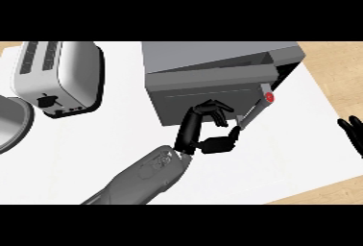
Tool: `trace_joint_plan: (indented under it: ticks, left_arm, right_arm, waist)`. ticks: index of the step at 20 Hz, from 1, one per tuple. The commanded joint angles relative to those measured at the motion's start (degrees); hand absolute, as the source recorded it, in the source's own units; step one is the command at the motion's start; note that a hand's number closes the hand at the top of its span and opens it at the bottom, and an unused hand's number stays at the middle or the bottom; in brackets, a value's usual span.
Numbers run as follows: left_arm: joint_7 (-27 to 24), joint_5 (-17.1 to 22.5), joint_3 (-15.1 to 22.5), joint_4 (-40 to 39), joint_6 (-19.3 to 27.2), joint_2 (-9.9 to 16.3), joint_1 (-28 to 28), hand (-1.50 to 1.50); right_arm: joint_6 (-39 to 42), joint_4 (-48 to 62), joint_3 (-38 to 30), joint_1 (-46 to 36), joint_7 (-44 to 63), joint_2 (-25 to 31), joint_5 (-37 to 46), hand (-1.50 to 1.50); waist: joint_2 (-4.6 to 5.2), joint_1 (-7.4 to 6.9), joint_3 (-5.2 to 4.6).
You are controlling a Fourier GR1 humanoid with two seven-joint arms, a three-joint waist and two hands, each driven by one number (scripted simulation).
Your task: Pick up the milk, place it into the microwave and close the microwave
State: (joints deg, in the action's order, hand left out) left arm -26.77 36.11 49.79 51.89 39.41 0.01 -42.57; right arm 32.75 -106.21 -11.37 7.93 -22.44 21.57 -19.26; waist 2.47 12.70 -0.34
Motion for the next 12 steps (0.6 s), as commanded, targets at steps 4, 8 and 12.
trace_joint_plan:
  ticks: [4,8,12]
  left_arm:
    - [1.6,5.8,-2.9,-4.3,5.0,0.0,-5.8,-1.5]
    - [-0.8,8.6,-4.0,-2.5,6.9,0.0,-5.6,-1.5]
    - [-1.9,11.1,-4.8,-2.6,8.4,0.0,-6.4,-1.5]
  right_arm:
    - [-3.2,-3.1,-6.5,-5.5,0.2,6.2,5.0,-1.5]
    - [-5.2,-4.4,-8.5,-9.1,-0.1,9.3,9.4,1.5]
    - [-5.5,-3.3,-9.6,-10.3,-0.5,10.7,10.9,1.5]
  waist:
    - [0.52,2.8,-0.07]
    - [1.19,2.33,-0.22]
    - [1.76,2.45,-0.01]
